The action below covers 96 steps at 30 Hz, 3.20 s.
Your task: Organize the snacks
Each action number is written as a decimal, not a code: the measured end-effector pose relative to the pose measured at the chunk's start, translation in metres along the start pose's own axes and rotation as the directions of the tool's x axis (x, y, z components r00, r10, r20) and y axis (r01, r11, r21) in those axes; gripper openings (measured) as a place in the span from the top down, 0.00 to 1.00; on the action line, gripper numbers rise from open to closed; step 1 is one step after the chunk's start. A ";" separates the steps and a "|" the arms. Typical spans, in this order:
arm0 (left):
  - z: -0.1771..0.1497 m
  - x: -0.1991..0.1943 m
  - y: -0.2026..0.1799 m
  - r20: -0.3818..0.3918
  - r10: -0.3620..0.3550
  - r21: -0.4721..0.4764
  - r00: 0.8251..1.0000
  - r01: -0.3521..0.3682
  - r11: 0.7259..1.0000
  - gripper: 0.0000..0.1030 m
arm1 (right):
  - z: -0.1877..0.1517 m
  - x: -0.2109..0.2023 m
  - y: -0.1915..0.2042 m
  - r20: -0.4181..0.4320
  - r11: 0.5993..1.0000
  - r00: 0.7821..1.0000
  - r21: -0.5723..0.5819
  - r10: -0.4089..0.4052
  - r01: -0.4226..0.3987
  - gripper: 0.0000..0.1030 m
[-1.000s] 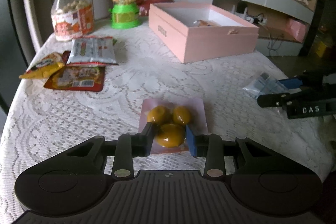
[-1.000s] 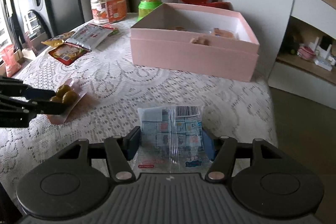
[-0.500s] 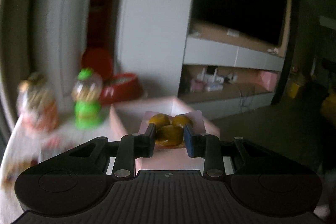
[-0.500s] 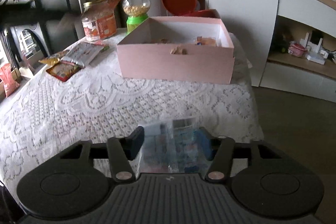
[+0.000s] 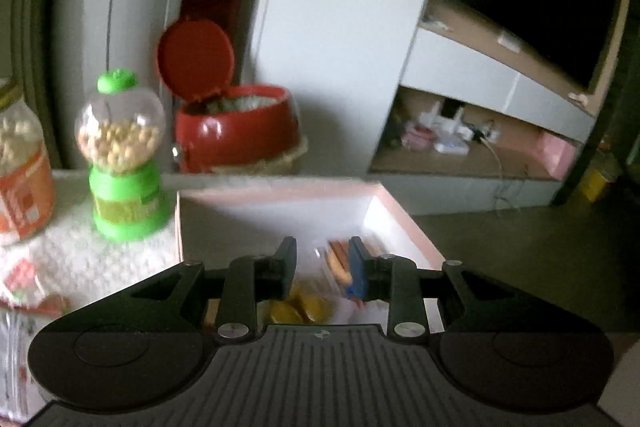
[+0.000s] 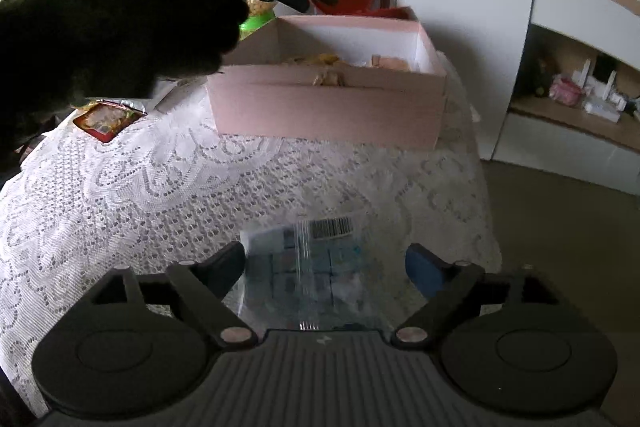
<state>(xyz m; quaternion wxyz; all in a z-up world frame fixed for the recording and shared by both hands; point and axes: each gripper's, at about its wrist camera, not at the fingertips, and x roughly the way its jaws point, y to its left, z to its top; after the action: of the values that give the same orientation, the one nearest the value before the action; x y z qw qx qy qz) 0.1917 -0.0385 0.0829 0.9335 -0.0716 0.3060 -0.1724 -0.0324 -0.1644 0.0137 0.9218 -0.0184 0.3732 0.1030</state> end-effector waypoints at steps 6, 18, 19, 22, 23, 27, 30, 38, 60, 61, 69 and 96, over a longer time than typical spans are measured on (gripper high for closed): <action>-0.032 -0.054 0.018 -0.010 -0.059 -0.011 0.998 0.059 0.998 0.69 | 0.002 0.004 0.016 -0.014 0.999 1.000 -0.050 0.011 -0.011 0.16; -0.118 -0.166 0.081 0.036 0.086 -0.059 0.996 -0.084 0.995 0.69 | 0.037 -0.026 0.024 -0.024 0.996 0.996 -0.036 0.086 -0.087 0.43; -0.122 -0.170 0.089 0.035 0.096 -0.084 0.995 -0.093 0.992 0.69 | 0.046 -0.033 0.022 -0.011 0.995 0.996 -0.032 0.094 -0.094 0.43; -0.139 -0.183 0.110 0.031 0.120 -0.175 0.992 -0.113 0.978 0.69 | 0.083 -0.045 0.009 0.036 0.994 0.993 -0.007 0.109 -0.109 0.43; -0.143 -0.186 0.115 0.032 0.125 -0.196 0.992 -0.117 0.974 0.69 | 0.096 -0.045 0.005 0.053 0.995 0.994 -0.001 0.098 -0.098 0.43; -0.152 -0.190 0.133 0.024 0.138 -0.232 0.990 -0.129 0.964 0.69 | 0.163 -0.020 -0.008 0.093 0.998 0.995 0.049 0.024 -0.029 0.43; -0.154 -0.192 0.139 0.020 0.154 -0.243 0.988 -0.145 0.959 0.69 | 0.200 0.013 -0.011 0.106 0.997 0.994 0.080 -0.020 0.012 0.39; -0.163 -0.208 0.164 0.071 0.245 -0.269 0.967 -0.218 0.938 0.69 | 0.212 0.050 0.032 0.066 0.996 0.996 0.061 0.062 -0.066 0.25; -0.145 -0.214 0.230 0.145 0.320 -0.392 0.936 -0.242 0.887 0.69 | 0.239 0.239 0.204 -0.253 0.980 0.954 -0.066 0.163 -0.185 0.29; -0.147 -0.212 0.232 0.140 0.320 -0.401 0.937 -0.242 0.883 0.69 | 0.232 0.231 0.204 -0.249 0.977 0.953 -0.079 0.172 -0.197 0.35; -0.157 -0.211 0.223 0.108 0.296 -0.386 0.949 -0.235 0.892 0.69 | 0.171 0.168 0.195 -0.294 0.932 0.912 -0.140 0.285 -0.336 0.42; -0.090 -0.122 0.158 -0.060 0.289 -0.203 0.955 -0.295 0.934 0.69 | 0.049 0.047 0.104 -0.071 0.947 0.983 -0.263 0.172 -0.185 0.16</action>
<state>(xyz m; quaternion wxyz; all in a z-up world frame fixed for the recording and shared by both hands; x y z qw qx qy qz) 0.0899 0.1502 0.0398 0.9315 -0.1209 0.3431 0.0004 0.0124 -0.0495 0.0210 0.8886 -0.1118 0.3777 0.2350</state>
